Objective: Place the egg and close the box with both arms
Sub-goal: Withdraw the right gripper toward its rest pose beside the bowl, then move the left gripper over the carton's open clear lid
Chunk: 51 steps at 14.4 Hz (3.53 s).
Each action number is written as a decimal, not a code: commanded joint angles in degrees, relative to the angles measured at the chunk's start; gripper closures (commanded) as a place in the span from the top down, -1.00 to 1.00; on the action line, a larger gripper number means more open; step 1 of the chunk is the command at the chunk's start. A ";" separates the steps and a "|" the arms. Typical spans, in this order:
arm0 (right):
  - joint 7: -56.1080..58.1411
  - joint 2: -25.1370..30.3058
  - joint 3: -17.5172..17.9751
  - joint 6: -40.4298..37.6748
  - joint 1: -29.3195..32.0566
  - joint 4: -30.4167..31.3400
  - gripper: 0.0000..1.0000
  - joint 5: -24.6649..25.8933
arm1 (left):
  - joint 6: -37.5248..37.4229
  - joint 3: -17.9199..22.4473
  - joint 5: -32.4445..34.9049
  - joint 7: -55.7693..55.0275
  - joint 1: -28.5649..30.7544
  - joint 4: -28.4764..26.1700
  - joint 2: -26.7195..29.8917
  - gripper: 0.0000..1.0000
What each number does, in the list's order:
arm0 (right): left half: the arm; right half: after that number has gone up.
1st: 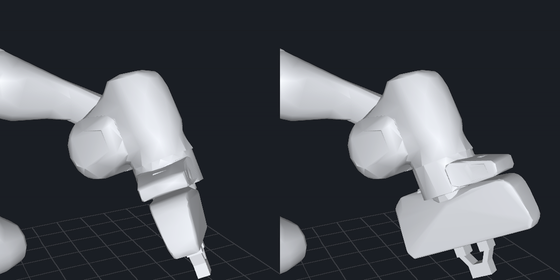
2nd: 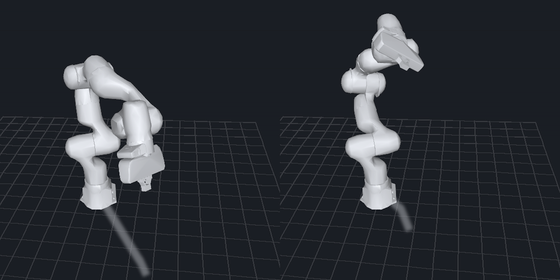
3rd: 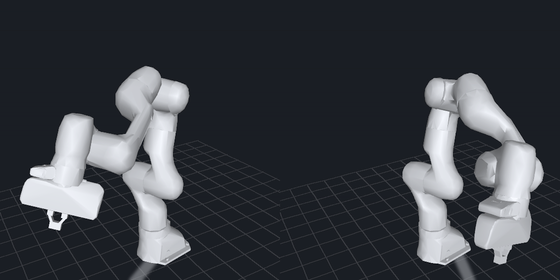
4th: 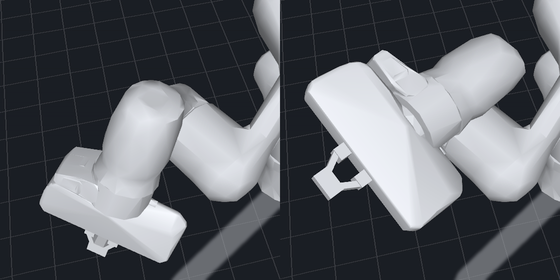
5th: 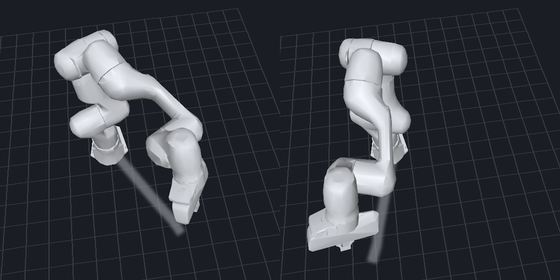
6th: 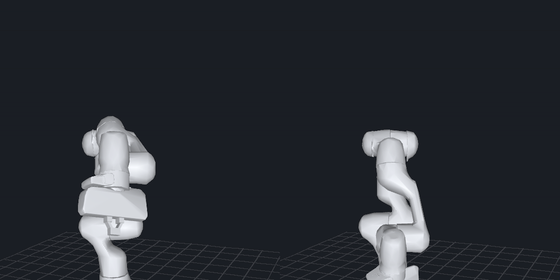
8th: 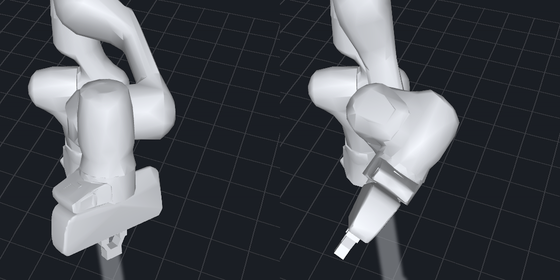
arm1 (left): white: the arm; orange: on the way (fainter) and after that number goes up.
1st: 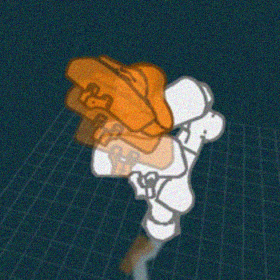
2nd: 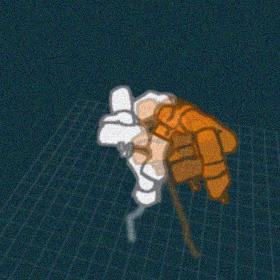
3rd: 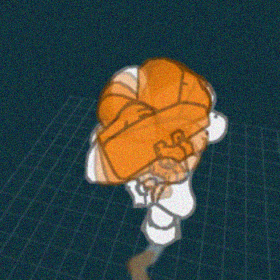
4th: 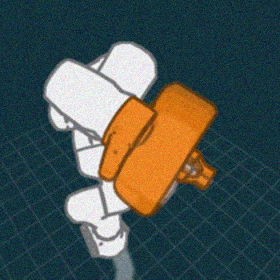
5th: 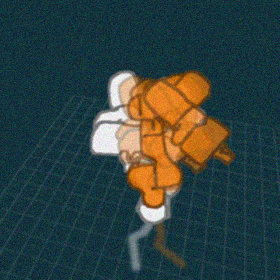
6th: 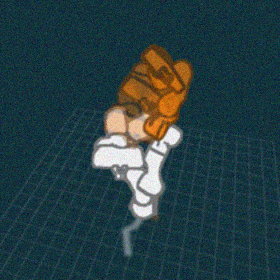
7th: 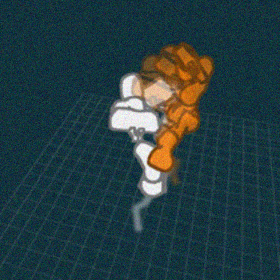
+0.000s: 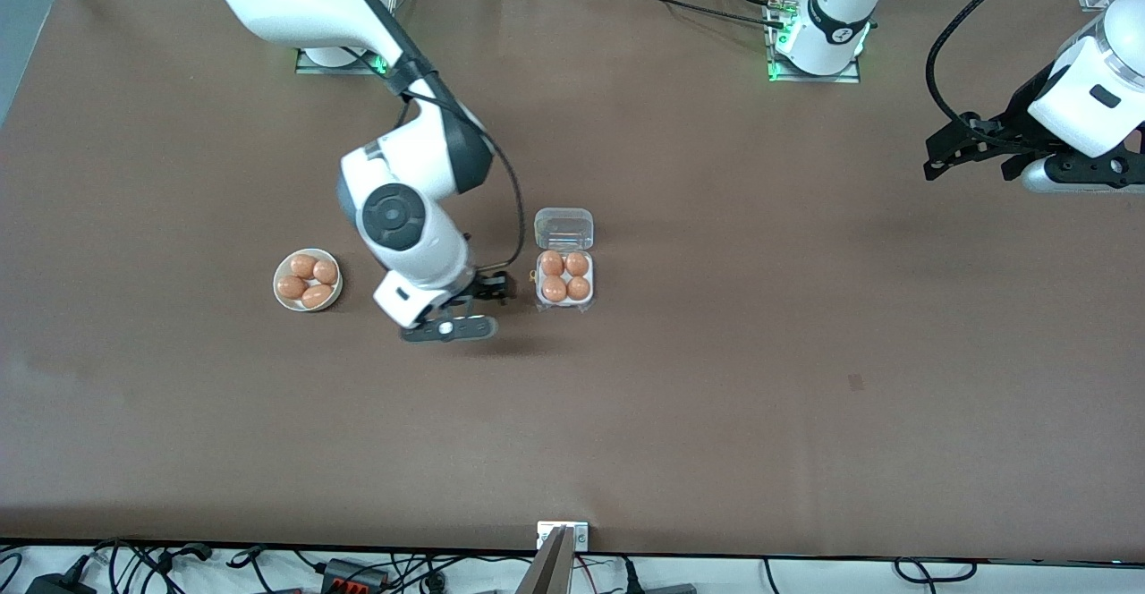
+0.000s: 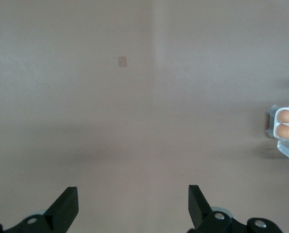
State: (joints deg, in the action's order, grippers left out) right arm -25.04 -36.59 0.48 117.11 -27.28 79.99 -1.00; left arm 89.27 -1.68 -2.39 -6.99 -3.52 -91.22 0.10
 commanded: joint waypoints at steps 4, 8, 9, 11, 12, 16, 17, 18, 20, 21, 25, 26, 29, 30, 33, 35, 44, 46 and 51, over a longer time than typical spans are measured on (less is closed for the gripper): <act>-0.09 4.59 -7.94 -7.95 -0.06 0.26 1.00 0.47 | -7.97 -0.52 0.64 1.01 -0.70 1.92 -2.03 1.00; 0.61 7.06 -11.29 -10.58 0.73 0.26 1.00 0.21 | -8.06 -0.43 1.08 3.29 -0.35 1.75 -3.35 1.00; 0.70 7.76 -11.29 -11.46 1.34 0.26 1.00 0.21 | -7.97 -0.43 1.16 4.78 -0.35 1.75 -3.70 1.00; 0.79 8.64 -11.12 -11.64 3.01 0.26 1.00 0.30 | -7.97 -0.43 0.99 5.58 -0.35 1.75 -3.97 0.44; 1.13 9.08 -11.47 -11.73 3.54 0.26 1.00 -0.05 | -8.32 -0.43 0.73 6.02 -0.52 1.66 -4.06 0.10; 3.94 10.13 -11.47 -11.99 7.41 0.26 1.00 -0.23 | -11.13 -0.52 0.64 6.20 -1.40 1.40 -4.15 -0.75; 5.43 10.23 -11.73 -12.08 8.11 0.26 1.00 -0.23 | -11.31 -0.60 0.64 6.20 -1.49 1.13 -4.06 -0.82; 6.40 11.88 -11.21 -12.17 10.21 0.34 1.00 -0.40 | -12.35 -1.65 0.55 6.12 -1.84 0.70 -3.80 -0.90; 7.20 13.73 -7.81 -12.43 16.17 0.61 1.00 -0.41 | -14.03 -3.50 0.46 5.68 -1.84 -0.27 -3.36 -0.96; 7.29 14.87 -4.04 -13.30 20.99 0.52 1.00 -0.32 | -13.86 -3.68 0.20 5.59 -2.01 -0.45 -3.36 -0.97; 14.11 18.74 1.10 -16.73 28.59 0.43 1.00 0.47 | -8.17 -5.86 -4.29 3.93 -3.94 -3.78 -4.50 -0.98; 17.19 18.93 -0.73 -17.78 28.51 0.43 1.00 0.39 | -7.54 -7.79 -4.29 2.70 -4.21 -4.31 -4.59 -0.98; 24.23 20.94 -5.49 -19.73 28.07 0.43 1.00 -0.32 | -3.42 -14.03 -4.29 -0.63 -4.13 -9.48 -4.32 -0.98; 25.30 21.38 -5.49 -19.82 28.07 0.43 1.00 -0.23 | -1.31 -15.88 -4.29 -2.91 -4.13 -10.90 -4.24 -0.98; 26.10 23.14 -5.23 -23.05 28.07 0.69 1.00 0.12 | 8.70 -22.73 -4.29 -10.82 -4.04 -16.61 -4.15 -0.98; 26.10 24.81 -5.14 -22.98 28.07 2.70 1.00 0.47 | 13.72 -25.90 -4.20 -15.57 -4.21 -18.29 -4.85 -0.98; 26.19 29.99 -4.88 -17.11 27.89 13.68 1.00 1.26 | 30.78 -34.09 0.52 -31.82 -8.86 -24.27 -11.96 -0.98; 26.19 32.98 -4.79 -15.43 27.80 17.64 1.00 1.26 | 32.97 -34.09 7.37 -39.46 -12.72 -24.18 -15.55 -0.98; 26.54 33.69 -4.79 -17.27 27.80 17.31 1.00 1.26 | 45.88 -33.74 23.02 -51.08 -14.67 -23.48 -23.64 -0.98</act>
State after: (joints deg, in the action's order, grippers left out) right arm 0.47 -4.41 -4.51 99.50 0.59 95.54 -0.46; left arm 130.71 -35.61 15.02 -54.79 -18.90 -115.90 -20.31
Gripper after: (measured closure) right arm 0.000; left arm 0.987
